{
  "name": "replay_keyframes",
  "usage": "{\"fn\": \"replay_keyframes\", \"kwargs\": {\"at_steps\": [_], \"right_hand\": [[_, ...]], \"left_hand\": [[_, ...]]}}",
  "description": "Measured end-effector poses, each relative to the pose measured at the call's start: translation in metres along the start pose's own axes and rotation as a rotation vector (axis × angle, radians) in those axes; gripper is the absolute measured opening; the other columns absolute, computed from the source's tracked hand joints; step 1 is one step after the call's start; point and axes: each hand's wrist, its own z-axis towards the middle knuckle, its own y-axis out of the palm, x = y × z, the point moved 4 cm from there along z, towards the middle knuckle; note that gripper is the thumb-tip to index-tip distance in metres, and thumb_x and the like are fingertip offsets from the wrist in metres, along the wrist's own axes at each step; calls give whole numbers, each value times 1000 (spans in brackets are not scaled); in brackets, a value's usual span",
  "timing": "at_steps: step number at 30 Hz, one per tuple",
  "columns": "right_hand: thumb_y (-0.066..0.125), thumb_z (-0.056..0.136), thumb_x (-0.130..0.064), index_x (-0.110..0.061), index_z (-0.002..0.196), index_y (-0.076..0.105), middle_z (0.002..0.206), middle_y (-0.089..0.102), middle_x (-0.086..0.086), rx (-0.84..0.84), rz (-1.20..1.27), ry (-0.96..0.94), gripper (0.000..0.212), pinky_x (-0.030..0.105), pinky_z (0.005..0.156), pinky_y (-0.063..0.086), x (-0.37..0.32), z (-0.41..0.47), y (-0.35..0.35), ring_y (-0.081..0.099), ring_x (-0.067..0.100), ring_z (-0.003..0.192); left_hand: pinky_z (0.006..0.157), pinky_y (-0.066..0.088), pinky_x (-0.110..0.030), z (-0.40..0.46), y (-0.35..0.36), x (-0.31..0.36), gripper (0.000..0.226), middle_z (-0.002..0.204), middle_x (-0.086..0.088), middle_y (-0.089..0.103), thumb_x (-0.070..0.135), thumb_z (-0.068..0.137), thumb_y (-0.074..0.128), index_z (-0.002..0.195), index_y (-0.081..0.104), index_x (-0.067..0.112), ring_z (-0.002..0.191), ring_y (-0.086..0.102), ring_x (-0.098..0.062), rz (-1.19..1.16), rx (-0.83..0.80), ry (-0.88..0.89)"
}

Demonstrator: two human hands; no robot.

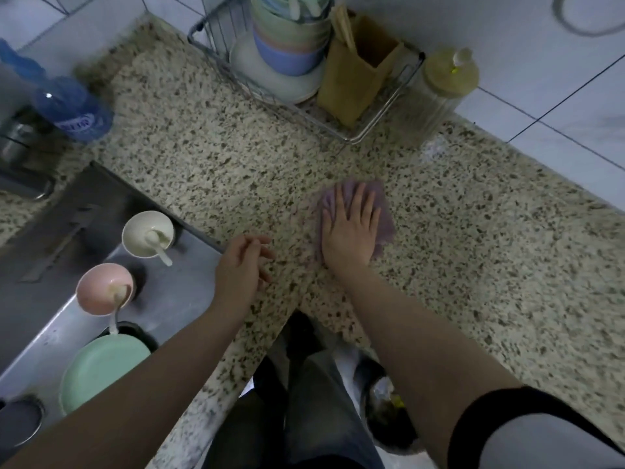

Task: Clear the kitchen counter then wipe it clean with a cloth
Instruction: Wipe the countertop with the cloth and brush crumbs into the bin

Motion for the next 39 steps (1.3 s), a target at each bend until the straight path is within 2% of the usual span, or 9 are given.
{"fn": "replay_keyframes", "kwargs": {"at_steps": [6, 11, 14, 18, 23, 28, 32, 36, 39], "right_hand": [[12, 103, -57, -28, 158, 2, 166, -8, 7, -62, -80, -257, 63, 45, 124, -2, 56, 88, -26, -9, 30, 152], [10, 104, -49, -17, 158, 14, 165, 8, 13, 41, -143, -204, 62, 46, 124, 12, 50, 121, -28, 8, 33, 152], [10, 104, -46, -11, 157, 17, 164, 11, 14, 49, -105, -202, 64, 44, 124, 13, 32, 98, -23, 10, 31, 152], [13, 105, -44, -11, 158, 11, 165, 4, 14, -20, -72, -350, 62, 44, 124, 9, -13, 29, -8, 1, 30, 153], [14, 106, -45, -11, 158, 11, 165, 1, 15, -54, -96, -445, 62, 44, 124, 10, -55, 5, 7, -2, 31, 153], [20, 107, -43, -8, 157, 17, 163, 13, 18, -5, -119, -585, 61, 47, 122, 18, -105, 56, 11, 12, 34, 151], [26, 106, -43, -11, 157, 17, 164, 12, 14, 10, -136, -706, 61, 44, 122, 18, -141, 97, 13, 12, 30, 152], [24, 105, -45, -12, 158, 12, 165, 7, 13, 9, -135, -786, 63, 43, 123, 13, -187, 136, 16, 5, 29, 153], [24, 106, -45, -10, 157, 14, 165, 8, 12, 15, -110, -832, 63, 42, 124, 11, -225, 162, 18, 5, 29, 153]], "left_hand": [[41, 40, -23, 15, 30, 12, 24, 80, -5, 66, 20, 105, 40, 103, 63, 12, 42, 51, -14, -71, -5, -6], [43, 44, -29, 35, 23, 10, 24, 81, -6, 70, 21, 105, 41, 103, 64, 15, 49, 55, -20, -62, 75, -17], [51, 48, -31, 46, 13, 3, 22, 84, -3, 70, 21, 103, 43, 101, 65, 19, 58, 59, -17, -40, 158, -29], [58, 50, -37, 56, -1, 2, 18, 82, -1, 68, 22, 101, 46, 104, 64, 25, 64, 60, -20, 81, 231, 5], [75, 43, -16, 68, -27, 10, 24, 96, 17, 62, 12, 93, 48, 99, 64, 28, 89, 57, 2, 169, 383, 130], [93, 45, -28, 111, -75, 14, 31, 126, -2, 58, 1, 87, 51, 111, 63, 18, 116, 54, -19, 329, 464, 280], [119, 23, -43, 159, -104, 21, 56, 159, -9, 27, 12, 92, 54, 146, 40, 10, 149, 19, -28, 587, 437, 269], [121, 8, -48, 192, -113, 13, 82, 164, -12, 2, 53, 94, 41, 156, 11, 9, 151, -1, -31, 798, 351, 145], [121, 13, -49, 194, -106, 8, 92, 163, -15, 6, 62, 85, 29, 156, 10, 6, 151, 3, -33, 936, 410, 154]]}}
